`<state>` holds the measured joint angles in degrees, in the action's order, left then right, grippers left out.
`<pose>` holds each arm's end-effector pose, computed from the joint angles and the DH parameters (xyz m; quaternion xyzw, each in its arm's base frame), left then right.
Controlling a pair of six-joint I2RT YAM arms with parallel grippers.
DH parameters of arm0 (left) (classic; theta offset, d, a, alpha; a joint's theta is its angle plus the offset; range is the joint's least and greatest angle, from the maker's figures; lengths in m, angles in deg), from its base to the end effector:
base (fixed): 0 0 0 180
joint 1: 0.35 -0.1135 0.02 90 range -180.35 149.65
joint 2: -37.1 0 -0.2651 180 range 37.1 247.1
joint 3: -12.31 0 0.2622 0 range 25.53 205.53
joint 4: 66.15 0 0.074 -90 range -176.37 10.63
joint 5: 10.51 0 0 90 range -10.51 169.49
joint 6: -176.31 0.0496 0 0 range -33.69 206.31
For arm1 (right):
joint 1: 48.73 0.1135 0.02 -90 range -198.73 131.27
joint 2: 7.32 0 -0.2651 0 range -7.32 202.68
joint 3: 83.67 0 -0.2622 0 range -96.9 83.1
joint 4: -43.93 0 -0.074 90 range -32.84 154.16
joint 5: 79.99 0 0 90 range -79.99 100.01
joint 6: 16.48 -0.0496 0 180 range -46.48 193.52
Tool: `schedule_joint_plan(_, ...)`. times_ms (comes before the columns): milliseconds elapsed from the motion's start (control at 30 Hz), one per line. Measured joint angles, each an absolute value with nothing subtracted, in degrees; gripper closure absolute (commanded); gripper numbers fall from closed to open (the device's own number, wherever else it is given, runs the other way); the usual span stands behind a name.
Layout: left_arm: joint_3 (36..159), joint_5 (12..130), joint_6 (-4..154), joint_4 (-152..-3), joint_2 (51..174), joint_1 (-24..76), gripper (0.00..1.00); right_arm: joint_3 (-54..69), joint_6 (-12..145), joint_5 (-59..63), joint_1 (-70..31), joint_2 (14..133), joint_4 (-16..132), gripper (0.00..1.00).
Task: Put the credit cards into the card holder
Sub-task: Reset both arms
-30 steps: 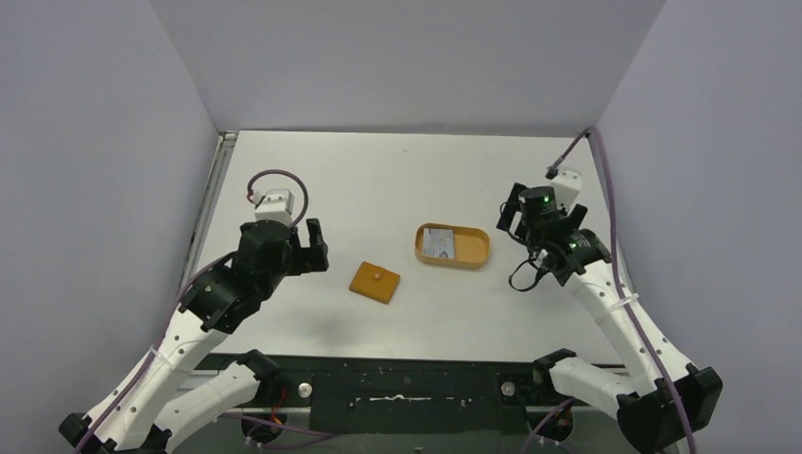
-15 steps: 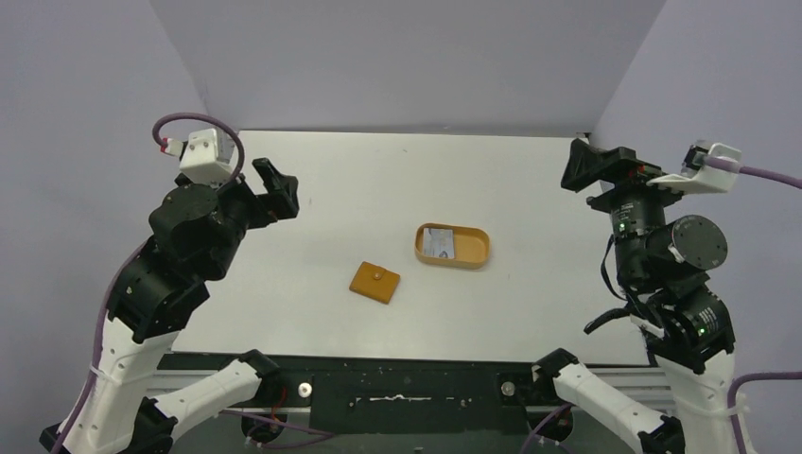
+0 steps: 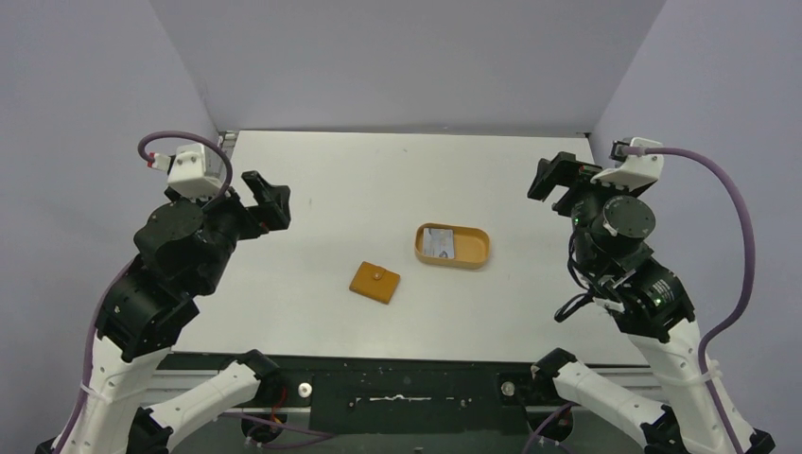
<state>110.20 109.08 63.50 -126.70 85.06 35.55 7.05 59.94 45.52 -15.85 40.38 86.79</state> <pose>0.1167 -0.0543 0.4894 -0.0772 0.7577 -0.1314 0.6345 0.1433 0.0584 0.4810 0.0961 0.7070 0.0623 0.6979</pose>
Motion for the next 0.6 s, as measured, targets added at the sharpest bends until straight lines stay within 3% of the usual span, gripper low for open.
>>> schedule_joint_plan(600,105.41,107.11,64.31,-123.93,81.83,35.55,0.03,7.05,58.58,38.59,-15.26,36.38,86.79,0.0)
